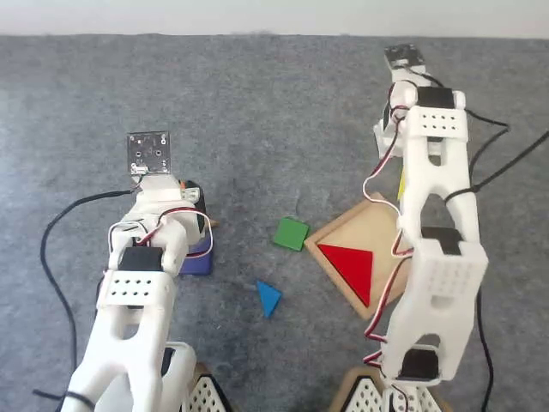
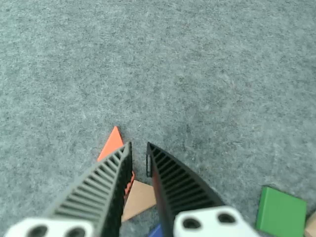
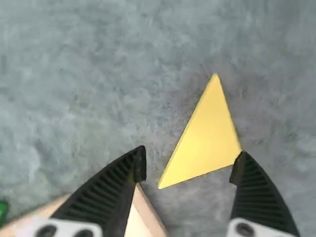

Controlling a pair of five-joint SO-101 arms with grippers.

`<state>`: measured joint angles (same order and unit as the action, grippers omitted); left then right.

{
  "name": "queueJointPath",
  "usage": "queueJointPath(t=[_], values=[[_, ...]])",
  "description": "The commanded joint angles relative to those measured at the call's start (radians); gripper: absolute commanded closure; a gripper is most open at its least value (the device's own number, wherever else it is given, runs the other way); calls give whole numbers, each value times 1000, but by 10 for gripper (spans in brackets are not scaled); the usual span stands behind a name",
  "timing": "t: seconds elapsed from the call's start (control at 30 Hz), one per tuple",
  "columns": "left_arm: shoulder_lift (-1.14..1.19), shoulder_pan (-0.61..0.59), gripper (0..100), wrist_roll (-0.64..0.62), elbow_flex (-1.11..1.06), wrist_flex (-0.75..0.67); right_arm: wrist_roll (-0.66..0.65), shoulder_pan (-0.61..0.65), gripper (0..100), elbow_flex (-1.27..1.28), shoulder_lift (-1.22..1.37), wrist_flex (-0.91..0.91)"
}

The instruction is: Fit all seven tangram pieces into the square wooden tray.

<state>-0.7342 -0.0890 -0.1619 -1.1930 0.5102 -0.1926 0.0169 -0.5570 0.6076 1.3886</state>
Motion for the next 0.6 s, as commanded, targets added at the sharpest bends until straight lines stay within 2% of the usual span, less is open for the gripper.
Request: queueJointPath(t=[0.0,0.3,0.57], values=[[2,9,953,11,7,-29,106,-24,686,-259,134,116],[2,9,953,11,7,-29,190,-44,662,-882,545,360],[2,9,953,11,5,-28,221,-120,663,-996,727,332]])
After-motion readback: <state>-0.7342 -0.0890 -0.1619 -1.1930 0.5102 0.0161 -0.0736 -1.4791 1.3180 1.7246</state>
